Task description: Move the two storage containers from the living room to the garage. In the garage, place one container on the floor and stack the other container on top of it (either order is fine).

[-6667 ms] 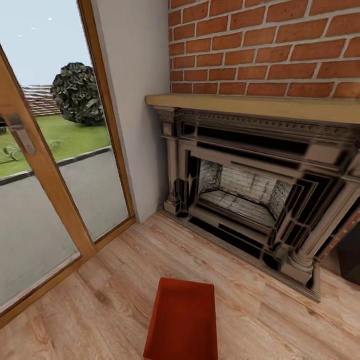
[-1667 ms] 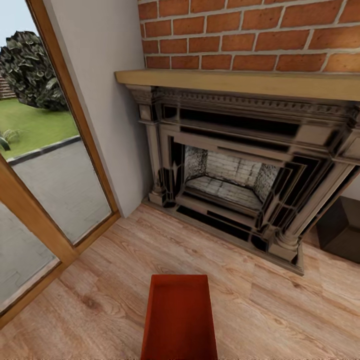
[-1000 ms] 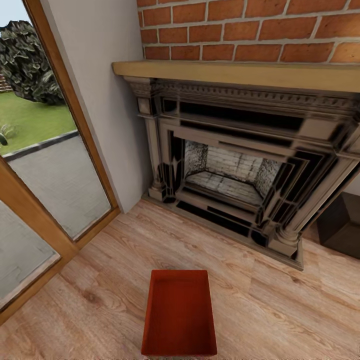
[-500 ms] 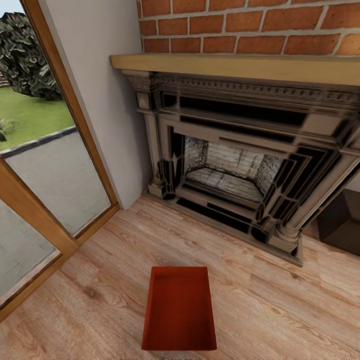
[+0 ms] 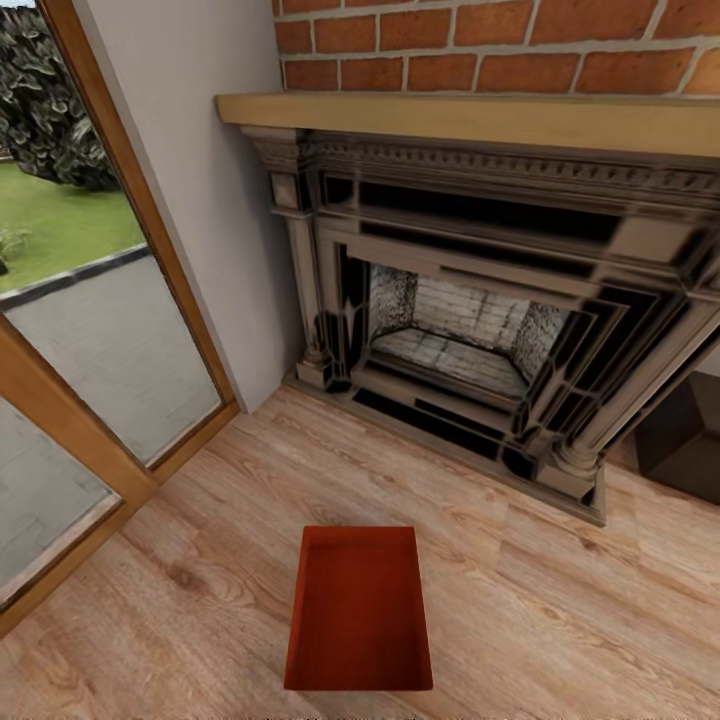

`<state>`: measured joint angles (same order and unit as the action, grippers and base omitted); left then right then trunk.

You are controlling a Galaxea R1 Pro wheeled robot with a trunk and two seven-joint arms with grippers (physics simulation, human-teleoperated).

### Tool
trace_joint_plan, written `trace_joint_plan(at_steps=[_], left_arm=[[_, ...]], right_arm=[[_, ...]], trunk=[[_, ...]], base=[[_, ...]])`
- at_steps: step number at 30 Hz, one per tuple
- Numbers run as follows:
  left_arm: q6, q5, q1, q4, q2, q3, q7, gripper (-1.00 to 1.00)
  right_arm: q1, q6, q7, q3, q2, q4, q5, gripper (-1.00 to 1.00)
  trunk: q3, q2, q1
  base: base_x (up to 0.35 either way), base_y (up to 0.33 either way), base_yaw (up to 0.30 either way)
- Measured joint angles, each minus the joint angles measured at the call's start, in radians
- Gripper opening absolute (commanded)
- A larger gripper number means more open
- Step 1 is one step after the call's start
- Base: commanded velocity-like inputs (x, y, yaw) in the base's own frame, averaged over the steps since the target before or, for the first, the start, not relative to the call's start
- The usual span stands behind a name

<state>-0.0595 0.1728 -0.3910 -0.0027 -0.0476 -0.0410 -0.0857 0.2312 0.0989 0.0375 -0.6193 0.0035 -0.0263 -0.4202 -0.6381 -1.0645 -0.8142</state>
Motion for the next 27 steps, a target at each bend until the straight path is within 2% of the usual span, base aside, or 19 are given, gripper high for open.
trace_joint_plan(at_steps=[27], left_arm=[[0.0, 0.0, 0.0, 0.0, 0.0, 0.0, 0.0, 1.0]], right_arm=[[0.0, 0.0, 0.0, 0.0, 0.001, 0.0, 0.001, 1.0]], trunk=[[-0.044, 0.0, 0.0]], base=[[0.0, 0.0, 0.0]])
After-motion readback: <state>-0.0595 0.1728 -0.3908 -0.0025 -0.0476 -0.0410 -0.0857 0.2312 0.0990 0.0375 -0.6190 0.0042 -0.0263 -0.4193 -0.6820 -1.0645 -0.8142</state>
